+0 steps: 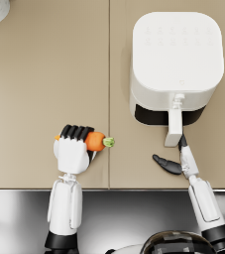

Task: Pick up the carrot and place it into the air fryer

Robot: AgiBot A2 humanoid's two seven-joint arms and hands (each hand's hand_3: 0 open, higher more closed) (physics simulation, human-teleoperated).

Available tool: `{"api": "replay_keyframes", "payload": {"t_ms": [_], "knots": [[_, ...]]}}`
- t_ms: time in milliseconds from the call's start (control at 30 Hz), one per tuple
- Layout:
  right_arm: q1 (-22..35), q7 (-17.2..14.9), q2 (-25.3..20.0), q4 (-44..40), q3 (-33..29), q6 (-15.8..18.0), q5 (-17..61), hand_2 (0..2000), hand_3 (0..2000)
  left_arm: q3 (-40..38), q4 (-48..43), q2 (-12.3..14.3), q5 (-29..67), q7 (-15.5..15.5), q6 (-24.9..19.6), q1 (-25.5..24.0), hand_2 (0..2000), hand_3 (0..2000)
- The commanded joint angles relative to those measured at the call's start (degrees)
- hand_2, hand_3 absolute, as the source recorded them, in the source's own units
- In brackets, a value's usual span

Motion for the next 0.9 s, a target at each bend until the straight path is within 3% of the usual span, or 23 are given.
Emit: {"api": "replay_keyframes", "payload": {"t_ms": [33,167,200,233,367,433,567,667,767,900], "knots": [[3.38,0.02,-1.69,-3.53,4.32,-1.7,0.04,0,0,-0.1,-2.0,0.47,-0.17,0.0,-0.03,1.59,2000,2000],[5.48,0.1,-1.9,-4.88,6.9,-6.18,0.28,0,0,1.6,0.31,1.77,-0.49,0.04,-0.07,4.92,2000,2000],[5.65,0.11,-1.53,-4.45,7.35,-5.99,0.35,1361,327,2.31,1.32,2.17,-0.53,0.05,-0.08,5.81,2000,2000],[5.44,0.07,-1.12,-3.04,7.84,-7.1,0.37,2000,653,3.13,2.49,2.76,-0.55,0.05,-0.08,7.2,2000,2000],[4.36,-0.27,0.93,0.43,10.68,-13.46,0.38,2000,1960,6.46,6.62,4.83,-0.59,0.06,-0.08,11.11,2000,2000],[2.91,-0.26,3.29,4.46,13.14,-11.02,0.41,2000,2000,8.72,9.64,6.43,-0.6,0.07,-0.09,14.03,2000,2000],[-0.99,-0.61,9.51,15.28,17.29,-10.83,0.41,2000,2000,12.95,14.18,9.4,-0.61,0.07,-0.11,18.73,2000,2000],[-2.46,-0.4,15.81,24.89,21.88,-6.1,0.39,2000,2000,16.17,19.56,12.02,-0.61,0.07,-0.12,22.8,2000,2000],[-1.73,-0.27,20.97,31.72,25.94,-2.72,0.33,2000,2000,18.28,24.29,14.1,-0.61,0.07,-0.12,26.0,2000,2000],[0.02,0.25,26.07,38.83,31.76,-1.75,0.26,2000,2000,21.34,25.82,15.69,-0.6,0.08,-0.1,27.75,2000,2000]]}}
